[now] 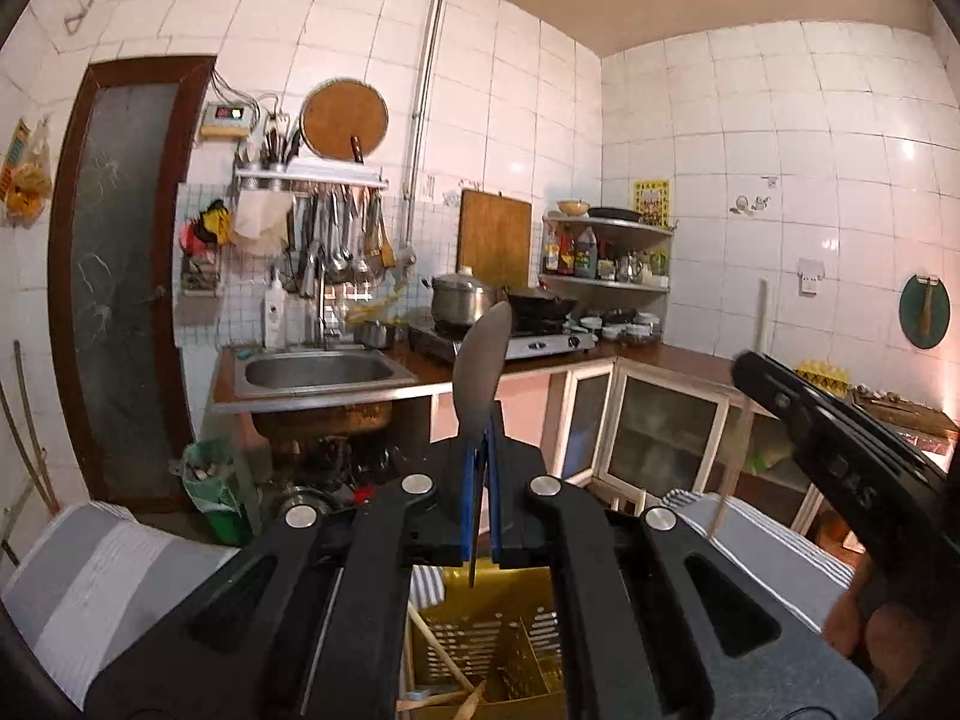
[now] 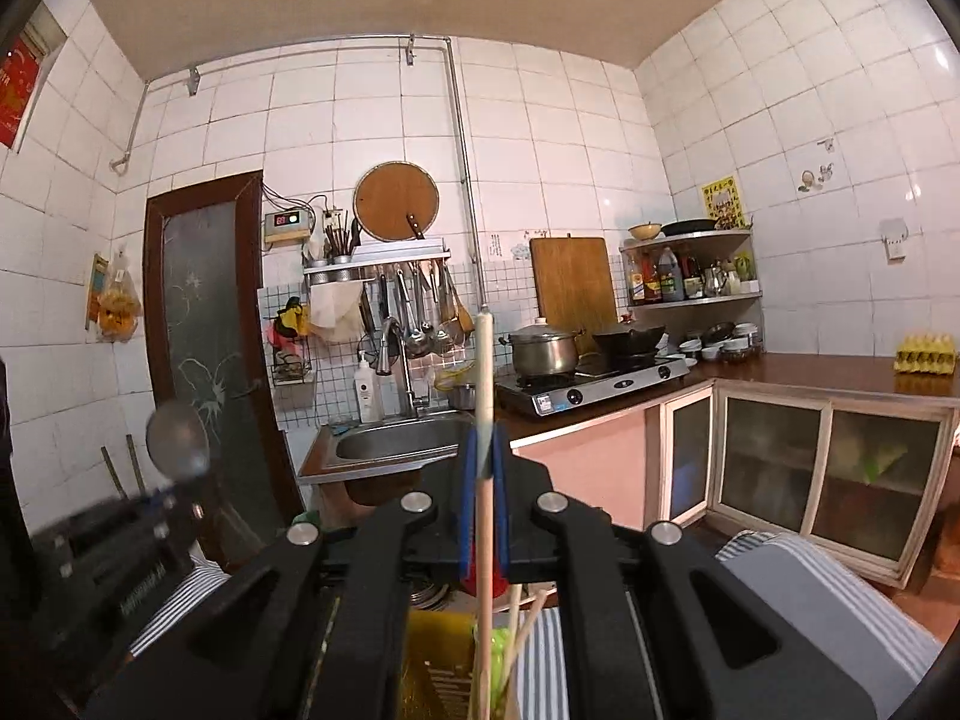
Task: Organize utensils
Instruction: 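Lower the spoon into the holder and open the left tool while the right tool releases its chopstick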
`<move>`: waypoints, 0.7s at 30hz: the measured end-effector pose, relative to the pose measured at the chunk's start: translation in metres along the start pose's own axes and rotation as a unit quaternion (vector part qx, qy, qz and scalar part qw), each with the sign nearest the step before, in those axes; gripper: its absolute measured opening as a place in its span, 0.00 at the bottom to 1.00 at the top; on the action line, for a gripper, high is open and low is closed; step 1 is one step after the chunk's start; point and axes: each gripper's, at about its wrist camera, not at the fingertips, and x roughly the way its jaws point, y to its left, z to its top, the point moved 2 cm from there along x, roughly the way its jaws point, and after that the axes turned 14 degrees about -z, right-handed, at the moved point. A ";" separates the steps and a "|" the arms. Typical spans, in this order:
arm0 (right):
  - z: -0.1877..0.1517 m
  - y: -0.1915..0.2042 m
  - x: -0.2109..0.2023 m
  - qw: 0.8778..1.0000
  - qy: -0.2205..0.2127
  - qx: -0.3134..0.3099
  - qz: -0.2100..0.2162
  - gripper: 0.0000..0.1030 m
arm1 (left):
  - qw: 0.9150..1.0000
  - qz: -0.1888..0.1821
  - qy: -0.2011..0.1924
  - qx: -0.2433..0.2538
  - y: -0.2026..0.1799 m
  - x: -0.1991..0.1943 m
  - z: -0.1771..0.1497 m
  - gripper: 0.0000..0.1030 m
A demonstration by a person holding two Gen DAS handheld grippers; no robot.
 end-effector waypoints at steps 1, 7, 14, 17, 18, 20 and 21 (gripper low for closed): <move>-0.003 0.000 0.005 1.000 0.000 0.001 -0.001 0.05 | 1.000 0.000 0.001 0.002 0.000 0.005 -0.007 0.02; -0.033 0.002 0.024 1.000 0.021 -0.007 -0.002 0.05 | 1.000 0.002 0.025 0.006 0.006 0.022 -0.036 0.02; -0.061 0.003 0.027 0.998 0.055 -0.031 0.002 0.05 | 0.998 0.012 0.068 -0.005 0.020 0.034 -0.066 0.02; -0.070 0.001 0.029 0.996 0.075 -0.040 0.001 0.06 | 0.996 0.017 0.087 0.001 0.021 0.035 -0.073 0.02; -0.072 0.000 0.029 0.996 0.080 -0.040 0.000 0.06 | 0.995 0.018 0.093 0.005 0.019 0.034 -0.073 0.03; -0.074 -0.001 0.032 0.994 0.104 -0.044 0.003 0.06 | 0.995 0.019 0.100 0.007 0.016 0.030 -0.072 0.03; -0.074 -0.002 0.033 0.992 0.118 -0.047 0.004 0.07 | 0.994 0.018 0.106 0.006 0.015 0.027 -0.071 0.03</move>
